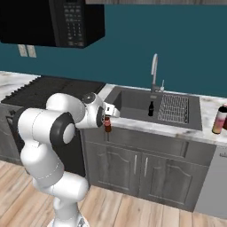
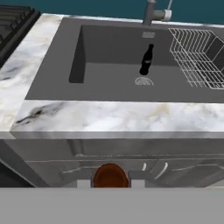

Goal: Place the large bottle from the dining counter next to the other large bottle outside the sink, and place the small bottle from the dining counter next to the other small bottle inside the sink.

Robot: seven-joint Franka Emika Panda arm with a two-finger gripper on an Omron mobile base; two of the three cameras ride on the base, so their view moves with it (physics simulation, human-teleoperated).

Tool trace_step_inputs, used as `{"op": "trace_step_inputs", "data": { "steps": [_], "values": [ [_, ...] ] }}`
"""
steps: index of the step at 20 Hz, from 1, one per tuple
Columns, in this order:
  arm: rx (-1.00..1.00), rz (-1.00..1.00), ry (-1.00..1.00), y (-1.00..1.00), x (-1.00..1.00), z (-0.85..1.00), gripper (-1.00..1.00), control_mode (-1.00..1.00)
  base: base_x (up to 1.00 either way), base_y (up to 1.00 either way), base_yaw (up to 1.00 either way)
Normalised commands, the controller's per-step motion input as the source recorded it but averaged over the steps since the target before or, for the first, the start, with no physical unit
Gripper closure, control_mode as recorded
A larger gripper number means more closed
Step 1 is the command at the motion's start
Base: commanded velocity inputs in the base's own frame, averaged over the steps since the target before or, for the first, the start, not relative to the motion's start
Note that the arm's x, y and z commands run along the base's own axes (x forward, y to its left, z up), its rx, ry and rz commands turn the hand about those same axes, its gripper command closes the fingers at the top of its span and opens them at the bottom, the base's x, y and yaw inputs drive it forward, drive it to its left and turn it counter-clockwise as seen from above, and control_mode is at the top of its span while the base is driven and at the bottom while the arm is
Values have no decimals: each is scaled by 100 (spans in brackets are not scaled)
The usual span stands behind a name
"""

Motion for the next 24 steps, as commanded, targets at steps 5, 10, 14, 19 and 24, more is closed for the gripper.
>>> {"op": "trace_step_inputs", "data": {
  "steps": [5, 10, 14, 19, 24],
  "values": [
    [0, 0, 0, 0, 0, 0, 100, 100, 41, -18, 1],
    [0, 0, 0, 0, 0, 0, 100, 100, 50, -1, 0],
    [0, 0, 0, 0, 0, 0, 100, 100, 50, 0, 0],
    [0, 0, 0, 0, 0, 0, 100, 100, 38, 0, 0],
    [0, 0, 0, 0, 0, 0, 100, 100, 37, 0, 0]
  ]
}}
